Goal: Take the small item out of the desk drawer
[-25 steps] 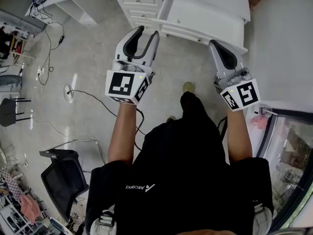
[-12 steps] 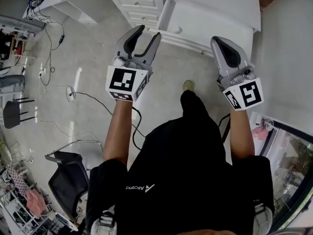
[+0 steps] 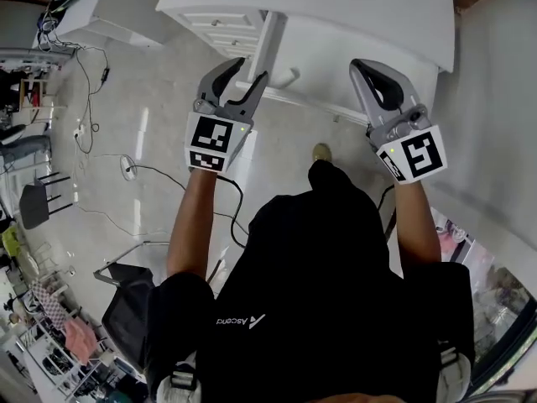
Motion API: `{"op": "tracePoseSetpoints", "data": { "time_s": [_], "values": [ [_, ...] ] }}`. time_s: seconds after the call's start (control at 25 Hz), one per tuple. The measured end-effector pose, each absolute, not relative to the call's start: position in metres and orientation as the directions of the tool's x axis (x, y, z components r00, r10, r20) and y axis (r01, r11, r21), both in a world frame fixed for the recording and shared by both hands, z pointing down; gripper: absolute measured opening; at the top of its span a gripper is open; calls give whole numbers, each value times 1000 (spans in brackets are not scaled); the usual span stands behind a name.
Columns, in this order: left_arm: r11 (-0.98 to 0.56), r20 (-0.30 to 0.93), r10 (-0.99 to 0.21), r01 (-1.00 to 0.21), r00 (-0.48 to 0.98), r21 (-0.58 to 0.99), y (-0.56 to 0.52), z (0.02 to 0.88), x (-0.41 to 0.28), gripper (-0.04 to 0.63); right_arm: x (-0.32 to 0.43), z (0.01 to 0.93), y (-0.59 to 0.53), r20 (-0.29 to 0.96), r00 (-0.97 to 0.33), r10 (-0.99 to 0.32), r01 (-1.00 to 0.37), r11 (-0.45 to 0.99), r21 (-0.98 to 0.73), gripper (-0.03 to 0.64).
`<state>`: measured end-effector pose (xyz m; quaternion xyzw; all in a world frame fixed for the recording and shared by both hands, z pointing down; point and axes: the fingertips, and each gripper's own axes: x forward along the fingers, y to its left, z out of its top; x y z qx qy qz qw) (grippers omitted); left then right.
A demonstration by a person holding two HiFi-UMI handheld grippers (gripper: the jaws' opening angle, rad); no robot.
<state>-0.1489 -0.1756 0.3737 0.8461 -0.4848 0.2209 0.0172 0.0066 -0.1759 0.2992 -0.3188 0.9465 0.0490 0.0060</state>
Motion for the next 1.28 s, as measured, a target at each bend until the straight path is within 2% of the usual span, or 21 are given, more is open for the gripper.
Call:
{"op": "tracePoseSetpoints", "data": {
  "time_s": [0.28, 0.64, 1.04, 1.28],
  "values": [
    [-614, 579, -694, -772, 427, -166, -222, 433, -132, 181, 11, 319, -227, -3, -812, -583, -582, 811, 49, 0],
    [-745, 802, -435, -664, 411, -63, -246, 538, -126, 182, 1, 358, -261, 60, -799, -598, -599, 801, 2, 0],
    [-819, 920, -169, -570, 353, 68, -269, 615, -116, 183, 10, 384, -301, 89, -761, -643, -647, 762, -32, 0],
    [-823, 954, -70, -557, 293, 110, -268, 650, -114, 184, 18, 397, -314, 107, -748, -656, -663, 746, -58, 0]
  ]
}}
